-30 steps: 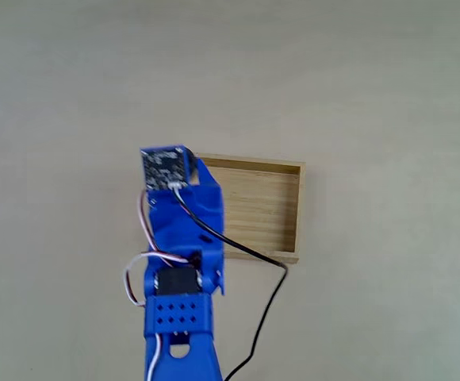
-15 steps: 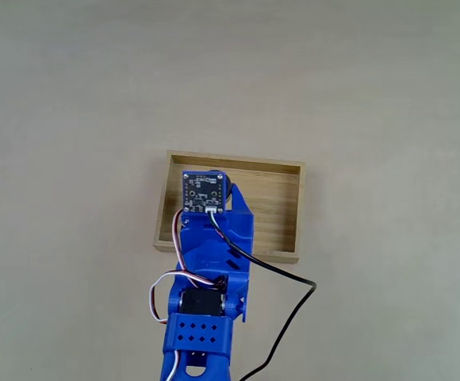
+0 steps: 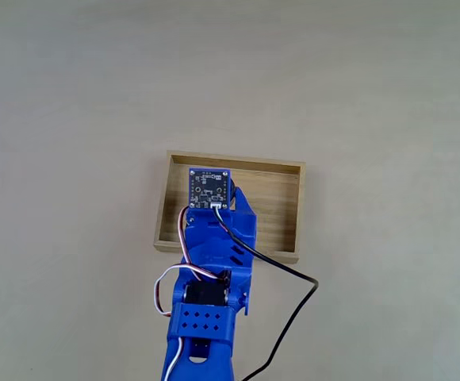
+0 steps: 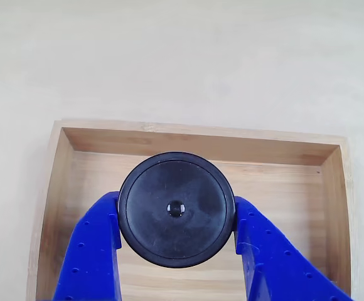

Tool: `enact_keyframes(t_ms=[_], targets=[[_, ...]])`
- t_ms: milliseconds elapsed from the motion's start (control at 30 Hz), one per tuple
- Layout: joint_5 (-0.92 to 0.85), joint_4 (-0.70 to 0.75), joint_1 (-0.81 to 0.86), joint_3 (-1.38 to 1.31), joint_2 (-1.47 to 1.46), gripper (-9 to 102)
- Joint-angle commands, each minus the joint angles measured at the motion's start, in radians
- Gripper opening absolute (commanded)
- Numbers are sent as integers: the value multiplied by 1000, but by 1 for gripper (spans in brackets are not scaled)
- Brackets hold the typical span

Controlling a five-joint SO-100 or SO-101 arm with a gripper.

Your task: Place the black cylinder in the wooden box then return to rest.

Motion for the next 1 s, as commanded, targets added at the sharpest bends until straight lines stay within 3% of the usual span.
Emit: enact_keyframes(t_ms=[0,967], targets=[[-11,-46,6,-40,-3,19],[-38,-61,31,-149,130,19]])
